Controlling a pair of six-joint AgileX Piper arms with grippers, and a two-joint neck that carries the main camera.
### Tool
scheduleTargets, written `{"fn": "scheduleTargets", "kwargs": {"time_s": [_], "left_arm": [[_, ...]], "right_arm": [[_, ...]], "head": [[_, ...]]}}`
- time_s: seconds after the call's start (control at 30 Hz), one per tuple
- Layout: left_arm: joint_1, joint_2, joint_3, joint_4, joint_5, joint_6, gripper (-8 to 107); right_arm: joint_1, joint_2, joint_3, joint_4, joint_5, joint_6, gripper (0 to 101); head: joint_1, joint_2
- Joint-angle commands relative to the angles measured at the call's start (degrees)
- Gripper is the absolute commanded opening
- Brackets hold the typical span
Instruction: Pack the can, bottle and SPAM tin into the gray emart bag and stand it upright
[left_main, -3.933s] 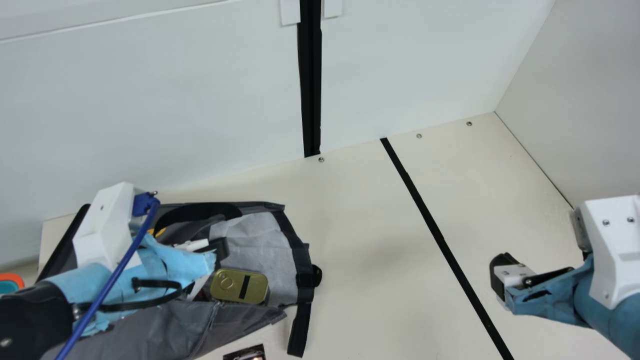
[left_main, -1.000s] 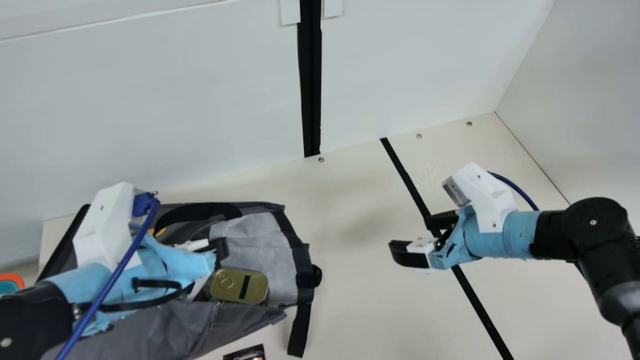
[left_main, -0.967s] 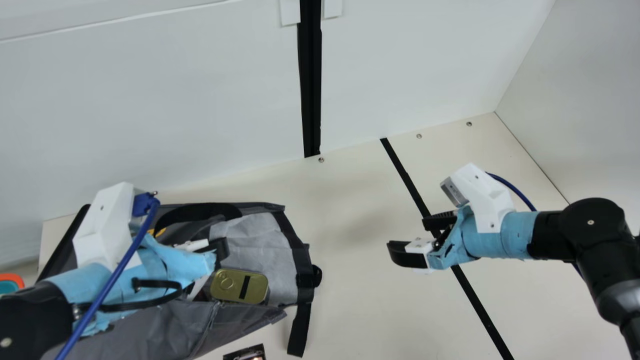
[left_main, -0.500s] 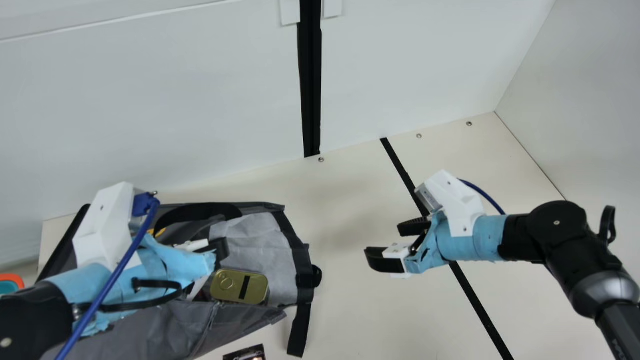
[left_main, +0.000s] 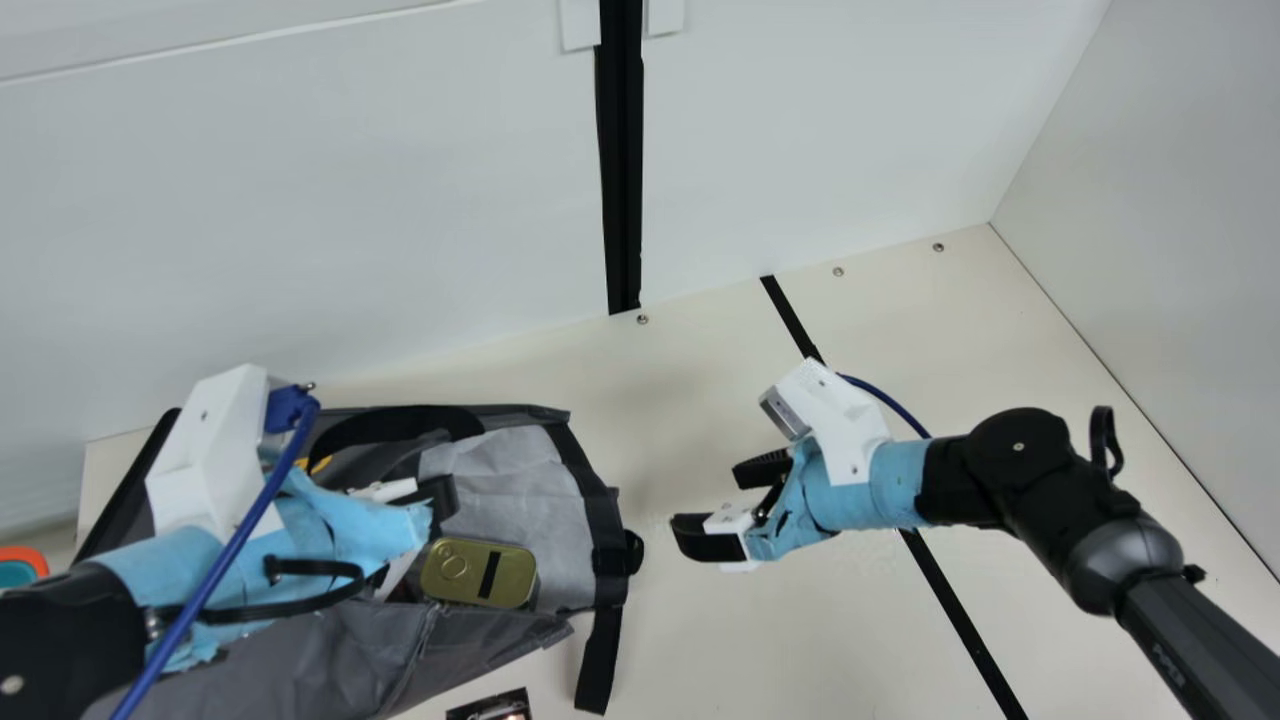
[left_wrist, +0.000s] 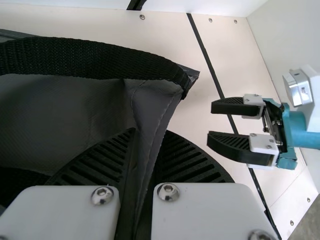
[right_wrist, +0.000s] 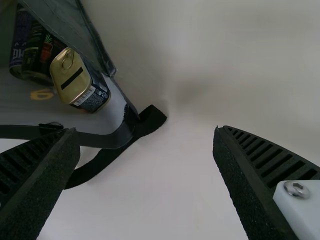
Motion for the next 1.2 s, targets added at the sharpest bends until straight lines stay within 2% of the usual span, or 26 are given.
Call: {"fn": "scheduleTargets", "kwargs": {"time_s": [0.0, 0.83, 1.17], "left_arm": [[0.0, 0.0, 0.0, 0.0, 0.0, 0.0, -8], [0.0, 0.0, 0.0, 0.0, 0.0, 0.0, -8], [0.0, 0.0, 0.0, 0.0, 0.0, 0.0, -8]], "right_arm": [[1.18, 0.61, 0.05, 0.63, -0.48, -0.29, 95], [14.6, 11.92, -2.2, 11.04, -7.59, -5.45, 95], [18.57, 16.87, -3.93, 15.85, -9.38, -8.33, 95]], "head": [[-1.39, -0.05], [-1.39, -0.05], [-1.39, -0.05]]}}
